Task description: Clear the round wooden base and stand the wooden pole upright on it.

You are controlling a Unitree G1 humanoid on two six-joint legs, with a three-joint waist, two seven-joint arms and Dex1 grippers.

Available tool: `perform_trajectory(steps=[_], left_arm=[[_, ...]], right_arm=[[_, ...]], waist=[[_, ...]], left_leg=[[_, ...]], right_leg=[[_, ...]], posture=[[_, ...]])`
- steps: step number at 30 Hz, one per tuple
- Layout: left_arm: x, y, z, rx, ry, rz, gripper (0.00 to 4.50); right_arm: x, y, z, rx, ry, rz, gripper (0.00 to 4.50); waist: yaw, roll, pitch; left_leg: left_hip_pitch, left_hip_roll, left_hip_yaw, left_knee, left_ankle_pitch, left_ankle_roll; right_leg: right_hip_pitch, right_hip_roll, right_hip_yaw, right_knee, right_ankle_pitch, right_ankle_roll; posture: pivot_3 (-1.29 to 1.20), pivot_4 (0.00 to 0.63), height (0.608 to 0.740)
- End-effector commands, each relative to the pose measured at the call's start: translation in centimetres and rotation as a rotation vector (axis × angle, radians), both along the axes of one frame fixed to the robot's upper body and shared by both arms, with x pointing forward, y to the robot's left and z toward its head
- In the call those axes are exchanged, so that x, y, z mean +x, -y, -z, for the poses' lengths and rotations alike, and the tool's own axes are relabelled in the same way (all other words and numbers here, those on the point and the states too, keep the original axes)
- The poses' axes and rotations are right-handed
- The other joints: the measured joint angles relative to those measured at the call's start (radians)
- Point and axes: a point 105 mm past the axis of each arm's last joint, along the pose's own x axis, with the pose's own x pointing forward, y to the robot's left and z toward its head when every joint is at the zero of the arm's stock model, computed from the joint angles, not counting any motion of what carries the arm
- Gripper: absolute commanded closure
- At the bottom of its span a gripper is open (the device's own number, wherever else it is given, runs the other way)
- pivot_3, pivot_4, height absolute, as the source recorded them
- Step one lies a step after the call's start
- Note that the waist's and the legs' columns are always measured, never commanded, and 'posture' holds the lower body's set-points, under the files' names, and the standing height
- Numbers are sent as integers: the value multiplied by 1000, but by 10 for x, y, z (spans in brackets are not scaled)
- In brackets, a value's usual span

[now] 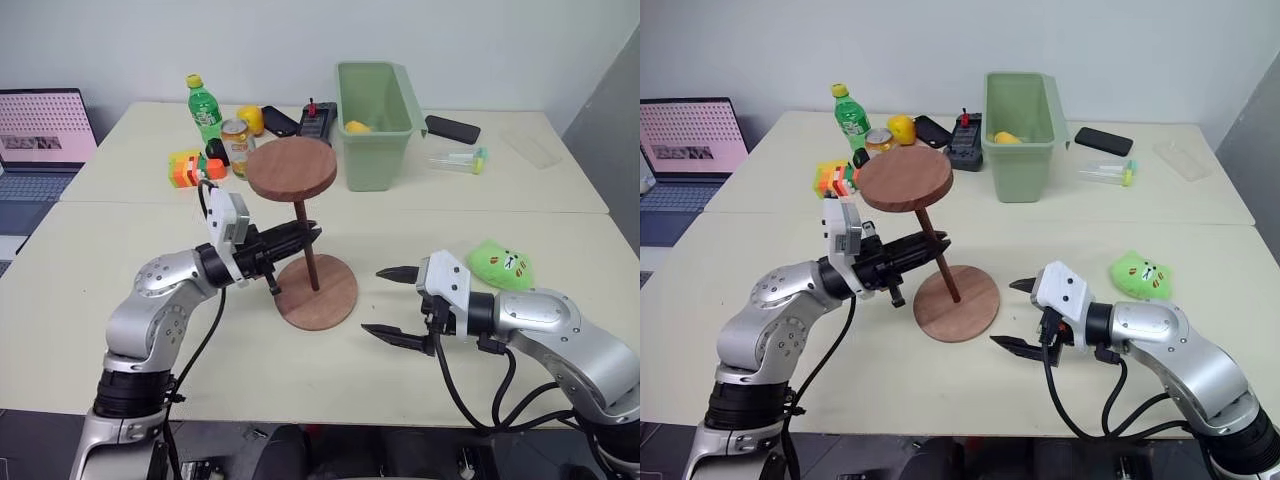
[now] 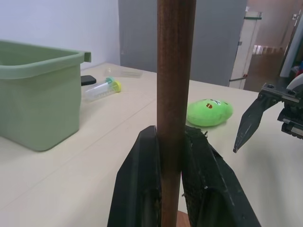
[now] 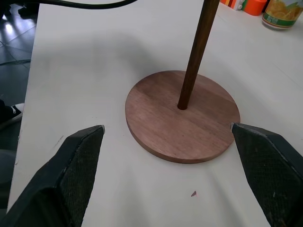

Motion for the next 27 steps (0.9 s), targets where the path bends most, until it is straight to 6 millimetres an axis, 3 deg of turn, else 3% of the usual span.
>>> perform_trajectory(steps=[1, 6, 14, 27], left_arm=[[2, -8, 18, 60, -49, -55, 4242], [6, -12, 34, 119, -84, -77, 4242], [10, -16, 50, 193, -105, -99, 4243], [14, -22, 47, 192, -99, -118, 4243]], right_arm=[[-2, -2, -7, 17, 43, -1, 0], [1, -2, -5, 20, 39, 15, 0], [1, -3, -2, 18, 27, 15, 0], [1, -5, -3, 26, 30, 6, 0]], waist=[[0, 0, 0], [0, 0, -1], [-1, 3, -4], [-1, 6, -8]], left_leg=[[0, 0, 0, 0, 0, 0], [3, 0, 0, -2, 0, 0], [33, 1, 0, -12, -1, 1], [33, 2, 0, -14, -1, 1]], right_leg=[[0, 0, 0, 0, 0, 0], [3, 0, 0, -1, 0, 0], [33, 2, -1, -14, 0, 0], [34, 2, 0, -16, 0, 0]], posture=[[0, 150, 740], [0, 150, 740], [0, 150, 740], [0, 150, 740]])
